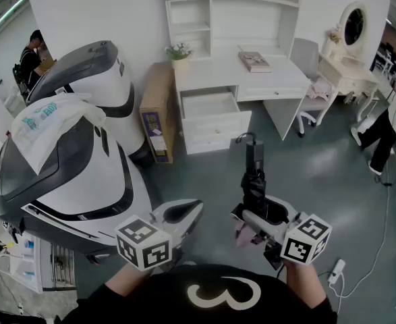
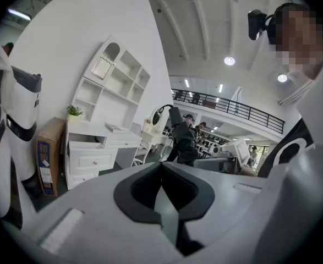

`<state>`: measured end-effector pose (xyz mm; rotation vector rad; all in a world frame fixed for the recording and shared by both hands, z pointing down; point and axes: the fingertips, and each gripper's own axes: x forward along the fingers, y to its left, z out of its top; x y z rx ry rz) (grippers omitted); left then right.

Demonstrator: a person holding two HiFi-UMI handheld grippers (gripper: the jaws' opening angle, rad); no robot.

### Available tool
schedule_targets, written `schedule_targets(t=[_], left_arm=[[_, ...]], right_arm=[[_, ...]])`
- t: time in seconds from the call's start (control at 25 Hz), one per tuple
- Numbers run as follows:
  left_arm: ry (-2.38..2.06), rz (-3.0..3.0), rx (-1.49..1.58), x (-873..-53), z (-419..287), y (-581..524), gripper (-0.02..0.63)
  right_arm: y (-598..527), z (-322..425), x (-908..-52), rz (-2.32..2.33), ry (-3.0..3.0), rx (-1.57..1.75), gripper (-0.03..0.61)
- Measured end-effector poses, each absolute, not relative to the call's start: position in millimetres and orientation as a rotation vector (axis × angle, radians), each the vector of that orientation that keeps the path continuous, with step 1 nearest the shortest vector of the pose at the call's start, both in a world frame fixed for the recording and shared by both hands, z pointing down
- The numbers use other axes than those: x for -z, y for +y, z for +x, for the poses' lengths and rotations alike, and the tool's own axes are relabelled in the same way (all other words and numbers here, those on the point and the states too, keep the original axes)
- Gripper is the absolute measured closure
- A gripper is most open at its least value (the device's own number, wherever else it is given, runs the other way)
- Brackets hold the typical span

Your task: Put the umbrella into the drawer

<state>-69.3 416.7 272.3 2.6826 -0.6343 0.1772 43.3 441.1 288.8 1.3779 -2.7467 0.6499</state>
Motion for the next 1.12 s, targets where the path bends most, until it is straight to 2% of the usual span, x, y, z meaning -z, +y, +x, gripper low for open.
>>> schedule_targets(t=[0.48,1.12], left_arm=[[-0.649,2.728,-0.188,-258,-67,435,0.604],[-0.613,2.736,-0.181,-277,-45,383,0.604]], right_arm=[[458,35,-269,1.298,-2.802,-0.536,0.339],[415,62,-307,1.346,-2.781,-0.703,0.337]])
